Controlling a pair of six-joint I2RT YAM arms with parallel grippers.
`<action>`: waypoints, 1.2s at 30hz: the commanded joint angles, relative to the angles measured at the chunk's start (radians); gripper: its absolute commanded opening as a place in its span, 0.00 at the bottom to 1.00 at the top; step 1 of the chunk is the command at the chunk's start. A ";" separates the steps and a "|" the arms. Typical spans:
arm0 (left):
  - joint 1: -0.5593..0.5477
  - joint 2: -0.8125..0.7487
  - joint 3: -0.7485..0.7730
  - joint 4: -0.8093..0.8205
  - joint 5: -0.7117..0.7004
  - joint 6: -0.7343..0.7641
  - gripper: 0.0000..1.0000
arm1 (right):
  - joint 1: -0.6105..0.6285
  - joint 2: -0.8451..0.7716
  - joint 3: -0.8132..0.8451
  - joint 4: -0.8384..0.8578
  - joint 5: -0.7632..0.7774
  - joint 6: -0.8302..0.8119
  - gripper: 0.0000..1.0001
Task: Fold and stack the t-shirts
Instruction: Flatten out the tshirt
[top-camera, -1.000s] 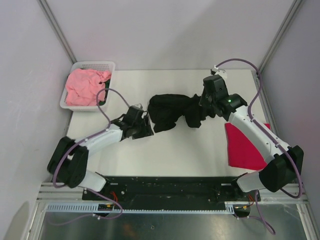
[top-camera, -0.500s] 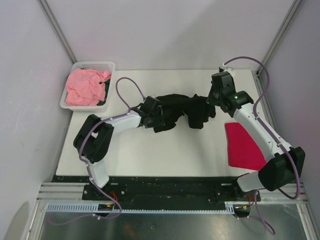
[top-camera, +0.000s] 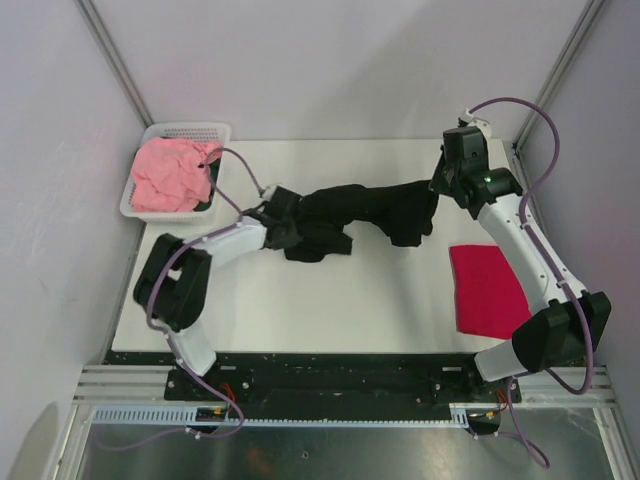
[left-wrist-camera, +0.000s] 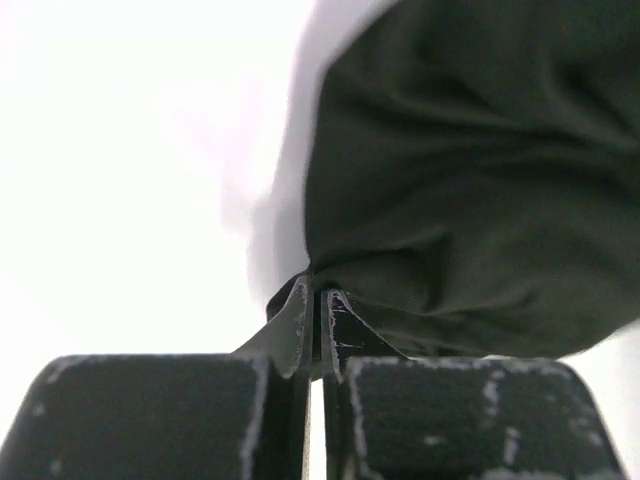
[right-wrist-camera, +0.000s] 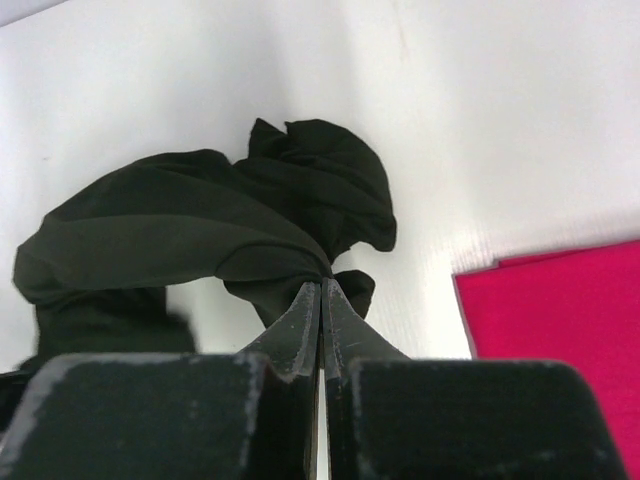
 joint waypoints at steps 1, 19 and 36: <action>0.104 -0.178 -0.001 -0.088 -0.162 0.062 0.00 | -0.024 -0.062 0.038 -0.044 0.037 -0.027 0.00; 0.083 -0.281 -0.003 -0.203 -0.179 0.145 0.66 | -0.063 0.221 0.006 0.063 -0.007 -0.024 0.00; 0.151 -0.281 -0.223 -0.146 -0.126 0.008 0.50 | -0.077 0.194 -0.099 0.080 -0.048 -0.004 0.00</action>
